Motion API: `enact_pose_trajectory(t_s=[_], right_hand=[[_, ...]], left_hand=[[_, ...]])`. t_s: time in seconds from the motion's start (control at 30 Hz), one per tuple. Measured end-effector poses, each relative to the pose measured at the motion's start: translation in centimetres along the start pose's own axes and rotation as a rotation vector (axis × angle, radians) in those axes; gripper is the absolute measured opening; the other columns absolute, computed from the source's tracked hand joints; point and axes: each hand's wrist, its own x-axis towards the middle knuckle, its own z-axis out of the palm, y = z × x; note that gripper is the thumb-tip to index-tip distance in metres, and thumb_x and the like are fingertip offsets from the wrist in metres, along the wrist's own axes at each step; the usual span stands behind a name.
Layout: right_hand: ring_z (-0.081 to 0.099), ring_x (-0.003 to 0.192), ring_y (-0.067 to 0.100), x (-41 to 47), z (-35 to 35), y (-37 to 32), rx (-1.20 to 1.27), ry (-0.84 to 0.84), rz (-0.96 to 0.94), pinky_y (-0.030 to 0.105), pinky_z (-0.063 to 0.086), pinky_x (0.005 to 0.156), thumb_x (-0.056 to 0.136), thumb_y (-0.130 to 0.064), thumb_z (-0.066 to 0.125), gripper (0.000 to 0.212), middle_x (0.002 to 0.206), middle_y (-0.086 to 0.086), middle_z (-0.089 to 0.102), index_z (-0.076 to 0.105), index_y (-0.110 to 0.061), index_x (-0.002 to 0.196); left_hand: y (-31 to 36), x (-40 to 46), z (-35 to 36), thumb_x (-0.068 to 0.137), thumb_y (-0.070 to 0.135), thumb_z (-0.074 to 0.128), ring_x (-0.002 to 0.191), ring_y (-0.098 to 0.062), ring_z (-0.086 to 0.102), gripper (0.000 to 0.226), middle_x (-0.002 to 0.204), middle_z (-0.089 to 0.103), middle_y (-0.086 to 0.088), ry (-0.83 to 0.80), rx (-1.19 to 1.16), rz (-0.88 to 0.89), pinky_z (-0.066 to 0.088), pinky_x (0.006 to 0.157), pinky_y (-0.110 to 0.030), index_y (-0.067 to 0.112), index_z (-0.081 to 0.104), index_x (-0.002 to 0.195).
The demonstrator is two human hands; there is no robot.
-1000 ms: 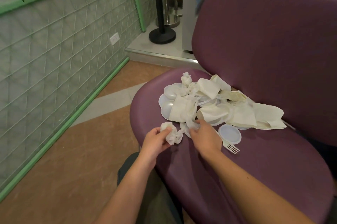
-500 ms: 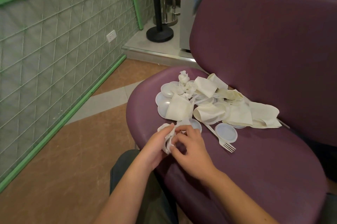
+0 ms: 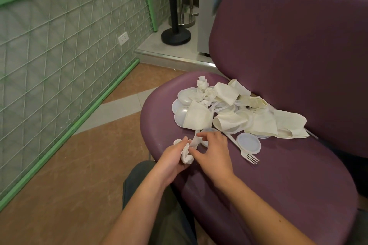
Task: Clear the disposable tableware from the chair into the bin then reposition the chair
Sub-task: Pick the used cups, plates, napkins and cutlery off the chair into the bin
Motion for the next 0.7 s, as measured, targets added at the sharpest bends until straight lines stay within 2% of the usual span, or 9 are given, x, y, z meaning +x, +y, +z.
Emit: enact_pose_trajectory(t_s=[0.13, 0.2, 0.27, 0.3, 0.37, 0.43, 0.5, 0.6, 0.7], right_hand=[[0.045, 0.112, 0.013, 1.1, 0.4, -0.3, 0.005, -0.131, -0.035, 0.031, 0.043, 0.095, 0.083, -0.025, 0.061, 0.029, 0.108, -0.009, 0.053, 0.064, -0.024, 0.112], [0.047, 0.110, 0.014, 1.5, 0.5, -0.4, 0.006, -0.108, -0.052, 0.033, 0.044, 0.095, 0.085, -0.011, 0.052, 0.031, 0.108, -0.004, 0.057, 0.066, -0.018, 0.111], [0.046, 0.112, 0.020, 1.9, 1.0, 0.0, -0.136, -0.093, -0.106, 0.035, 0.042, 0.097, 0.086, -0.005, 0.048, 0.038, 0.112, 0.002, 0.057, 0.066, -0.017, 0.117], [0.046, 0.112, 0.024, 1.9, 1.3, 0.4, -0.250, -0.105, -0.154, 0.037, 0.041, 0.096, 0.087, -0.007, 0.049, 0.040, 0.114, 0.004, 0.056, 0.064, -0.019, 0.122], [0.050, 0.103, 0.030, 1.6, 2.0, 1.3, -0.447, -0.134, -0.244, 0.040, 0.044, 0.087, 0.088, -0.015, 0.056, 0.035, 0.109, 0.006, 0.056, 0.065, -0.024, 0.121], [0.054, 0.090, 0.029, 1.1, 2.5, 2.1, -0.510, -0.132, -0.267, 0.038, 0.046, 0.074, 0.083, -0.021, 0.067, 0.025, 0.098, 0.003, 0.059, 0.070, -0.025, 0.107], [0.055, 0.081, 0.026, 0.6, 2.6, 2.9, -0.522, -0.098, -0.297, 0.034, 0.046, 0.066, 0.076, -0.021, 0.075, 0.017, 0.090, -0.001, 0.060, 0.072, -0.025, 0.093], [0.055, 0.084, 0.022, 0.0, 2.0, 3.1, -0.437, -0.091, -0.285, 0.032, 0.046, 0.069, 0.083, -0.024, 0.071, 0.006, 0.091, -0.006, 0.061, 0.070, -0.024, 0.089], [0.054, 0.091, 0.007, -0.8, 0.4, 1.7, -0.062, -0.099, -0.108, 0.022, 0.045, 0.079, 0.092, -0.027, 0.061, 0.008, 0.095, -0.015, 0.064, 0.067, -0.027, 0.097]], left_hand=[[-0.3, 0.3, -0.8, 0.101, 0.034, 0.047, 0.082, -0.019, 0.063, 0.032, 0.096, 0.068, -0.009, 0.037, 0.242, 0.103, 0.051, 0.075, -0.032, 0.009, 0.063, 0.114], [-0.4, 0.5, -1.3, 0.101, 0.031, 0.045, 0.099, -0.022, 0.064, 0.031, 0.111, 0.067, -0.008, 0.138, 0.350, 0.196, 0.051, 0.091, -0.035, 0.016, 0.059, 0.124], [-0.4, 0.6, -1.8, 0.101, 0.033, 0.046, 0.111, -0.022, 0.061, 0.036, 0.121, 0.064, -0.007, 0.193, 0.342, 0.218, 0.046, 0.103, -0.040, 0.020, 0.052, 0.134], [-0.4, 0.6, -2.0, 0.101, 0.034, 0.047, 0.107, -0.021, 0.063, 0.035, 0.117, 0.065, -0.006, 0.194, 0.333, 0.213, 0.048, 0.101, -0.039, 0.021, 0.054, 0.132], [-0.4, 0.6, -2.3, 0.100, 0.036, 0.047, 0.089, -0.018, 0.065, 0.028, 0.101, 0.069, -0.009, 0.192, 0.327, 0.204, 0.052, 0.089, -0.037, 0.020, 0.065, 0.115], [-0.4, 0.7, -2.4, 0.100, 0.035, 0.047, 0.080, -0.016, 0.064, 0.025, 0.093, 0.069, -0.009, 0.204, 0.298, 0.205, 0.054, 0.081, -0.036, 0.019, 0.066, 0.103], [-0.1, 0.8, -2.4, 0.099, 0.041, 0.047, 0.080, -0.017, 0.065, 0.028, 0.093, 0.069, -0.007, 0.251, 0.298, 0.177, 0.054, 0.082, -0.037, 0.018, 0.062, 0.103], [-0.2, 1.4, -2.5, 0.093, 0.057, 0.045, 0.092, -0.020, 0.067, 0.044, 0.102, 0.070, -0.007, 0.286, 0.370, 0.112, 0.055, 0.089, -0.043, 0.019, 0.060, 0.109], [-0.2, 1.3, -1.9, 0.081, 0.069, 0.048, 0.088, -0.018, 0.065, 0.068, 0.100, 0.069, -0.002, 0.225, 0.369, 0.104, 0.054, 0.089, -0.040, 0.014, 0.059, 0.119]])
